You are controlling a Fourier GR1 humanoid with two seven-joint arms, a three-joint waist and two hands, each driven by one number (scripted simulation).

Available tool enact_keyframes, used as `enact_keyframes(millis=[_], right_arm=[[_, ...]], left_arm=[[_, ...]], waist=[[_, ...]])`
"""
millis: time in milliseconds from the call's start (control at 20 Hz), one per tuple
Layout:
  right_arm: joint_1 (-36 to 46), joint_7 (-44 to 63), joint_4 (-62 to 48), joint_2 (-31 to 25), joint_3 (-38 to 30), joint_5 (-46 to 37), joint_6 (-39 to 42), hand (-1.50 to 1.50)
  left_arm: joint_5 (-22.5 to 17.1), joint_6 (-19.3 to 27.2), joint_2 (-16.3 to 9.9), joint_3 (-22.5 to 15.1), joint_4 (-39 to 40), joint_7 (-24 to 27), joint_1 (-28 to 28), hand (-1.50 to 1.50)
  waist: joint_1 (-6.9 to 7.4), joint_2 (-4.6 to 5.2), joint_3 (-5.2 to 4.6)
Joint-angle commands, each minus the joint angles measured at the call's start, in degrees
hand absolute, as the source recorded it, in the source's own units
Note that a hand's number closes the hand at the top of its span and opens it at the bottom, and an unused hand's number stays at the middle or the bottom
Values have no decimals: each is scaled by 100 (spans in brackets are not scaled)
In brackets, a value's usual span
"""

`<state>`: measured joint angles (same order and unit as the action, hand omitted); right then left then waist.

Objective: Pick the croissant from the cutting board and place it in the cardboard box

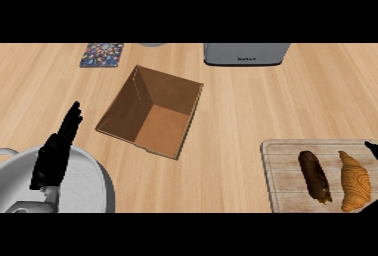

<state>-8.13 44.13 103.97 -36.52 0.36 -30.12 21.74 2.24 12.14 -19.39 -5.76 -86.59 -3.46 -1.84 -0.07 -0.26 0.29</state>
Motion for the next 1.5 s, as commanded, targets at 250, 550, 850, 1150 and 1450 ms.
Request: enact_keyframes(millis=[250, 550, 850, 1150, 1450], right_arm=[[-249, -676, -406, 462, -129, -741, -280, -150], [167, -851, -694, 528, -574, -649, 164, -150], [311, -1347, -1374, 722, -637, -1144, -92, -150], [343, -682, -697, 1223, -441, -1373, 277, -150], [282, -1685, -1741, 978, -784, -1580, -93, -150]], left_arm=[[102, -322, 127, 232, -41, -47, 261, 0], [99, -593, 119, 529, -197, -202, 205, 0], [211, -723, 241, 686, -97, -212, 41, 0], [472, -721, 447, 637, -298, -30, 463, 0], [711, -628, 748, 474, -537, -82, 641, 0]], waist=[[-6, 23, -29], [6, 24, -29], [13, 28, -29], [18, 22, -31], [22, 24, -28]])
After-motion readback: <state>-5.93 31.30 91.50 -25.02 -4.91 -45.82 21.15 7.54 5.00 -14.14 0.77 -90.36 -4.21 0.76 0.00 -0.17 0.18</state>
